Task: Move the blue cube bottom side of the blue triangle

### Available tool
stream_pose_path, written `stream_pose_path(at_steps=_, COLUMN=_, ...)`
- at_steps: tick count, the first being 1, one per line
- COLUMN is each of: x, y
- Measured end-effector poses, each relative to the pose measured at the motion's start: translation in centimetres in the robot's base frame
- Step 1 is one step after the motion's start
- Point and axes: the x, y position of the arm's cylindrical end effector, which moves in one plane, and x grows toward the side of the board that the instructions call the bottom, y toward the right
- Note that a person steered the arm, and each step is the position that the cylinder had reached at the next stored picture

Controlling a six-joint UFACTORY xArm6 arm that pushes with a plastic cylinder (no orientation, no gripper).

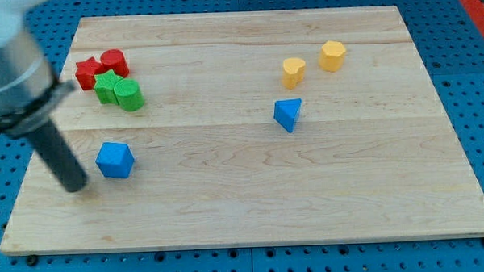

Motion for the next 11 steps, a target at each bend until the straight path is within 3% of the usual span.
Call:
stream_pose_path(at_steps=2, x=-3.8, y=6.6)
stream_pose_path(at_steps=4, x=0.9, y=20.1)
stream_pose_path(at_steps=5, x=0.3, y=24.3)
stream_pose_path(at_steps=8, x=-3.4, y=22.5)
stream_pose_path(at_steps=11, x=-4.5, y=31.8)
